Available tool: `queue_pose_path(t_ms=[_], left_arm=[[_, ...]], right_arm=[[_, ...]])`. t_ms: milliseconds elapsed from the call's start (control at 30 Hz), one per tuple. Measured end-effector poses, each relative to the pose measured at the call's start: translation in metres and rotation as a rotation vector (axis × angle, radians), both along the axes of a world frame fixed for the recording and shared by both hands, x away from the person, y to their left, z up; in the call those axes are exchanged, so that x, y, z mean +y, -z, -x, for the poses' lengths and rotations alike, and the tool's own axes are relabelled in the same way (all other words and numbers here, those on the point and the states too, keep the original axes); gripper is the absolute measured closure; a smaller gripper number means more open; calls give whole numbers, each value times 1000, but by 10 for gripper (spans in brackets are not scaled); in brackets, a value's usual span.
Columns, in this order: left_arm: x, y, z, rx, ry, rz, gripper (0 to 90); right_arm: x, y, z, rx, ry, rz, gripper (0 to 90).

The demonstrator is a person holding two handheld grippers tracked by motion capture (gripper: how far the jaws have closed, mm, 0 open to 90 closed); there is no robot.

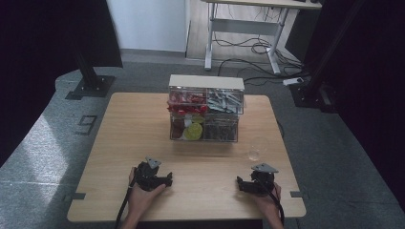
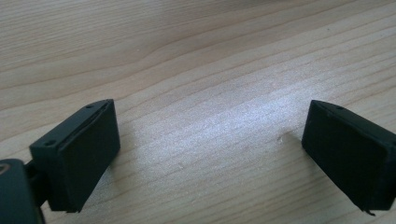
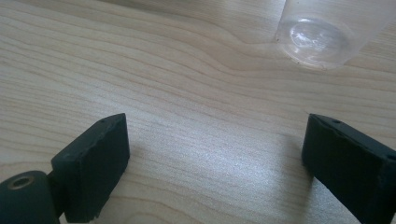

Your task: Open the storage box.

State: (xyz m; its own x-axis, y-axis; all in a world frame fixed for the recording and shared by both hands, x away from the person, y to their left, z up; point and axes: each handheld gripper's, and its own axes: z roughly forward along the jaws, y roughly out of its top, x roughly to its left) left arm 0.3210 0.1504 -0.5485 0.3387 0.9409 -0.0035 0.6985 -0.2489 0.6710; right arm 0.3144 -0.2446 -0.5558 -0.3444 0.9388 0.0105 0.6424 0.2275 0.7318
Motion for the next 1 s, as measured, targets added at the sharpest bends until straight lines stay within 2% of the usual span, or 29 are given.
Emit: queue_pose_path(t_ms=[333,367,500,567,700,733,933,967,1000], left_arm=[[3,-1,2,-18,-7,8,118],[5,-1,3,-22,-9,13,169],[7,-2,5,-28,-5,14,194],[9,-2,6,-31,-8,14,238],[12,-3,8,-53,-26,11,283],[14,-5,10,-76,-37,17,314],[17,-10,14,-115,-29,29,417],[17,-12,15,-114,-15,66,475],[17,-12,15,-114,-15,66,495]], right_arm=[[0,0,0,-2,1,1,87],[0,0,0,-2,1,1,87],[0,0,0,-3,2,0,91],[0,0,0,-3,7,-1,90],[0,0,0,-1,12,0,86],[0,0,0,-1,12,-1,87],[0,0,0,-1,12,-1,88],[0,0,0,-1,11,-1,88],[0,0,0,-1,12,-1,88]])
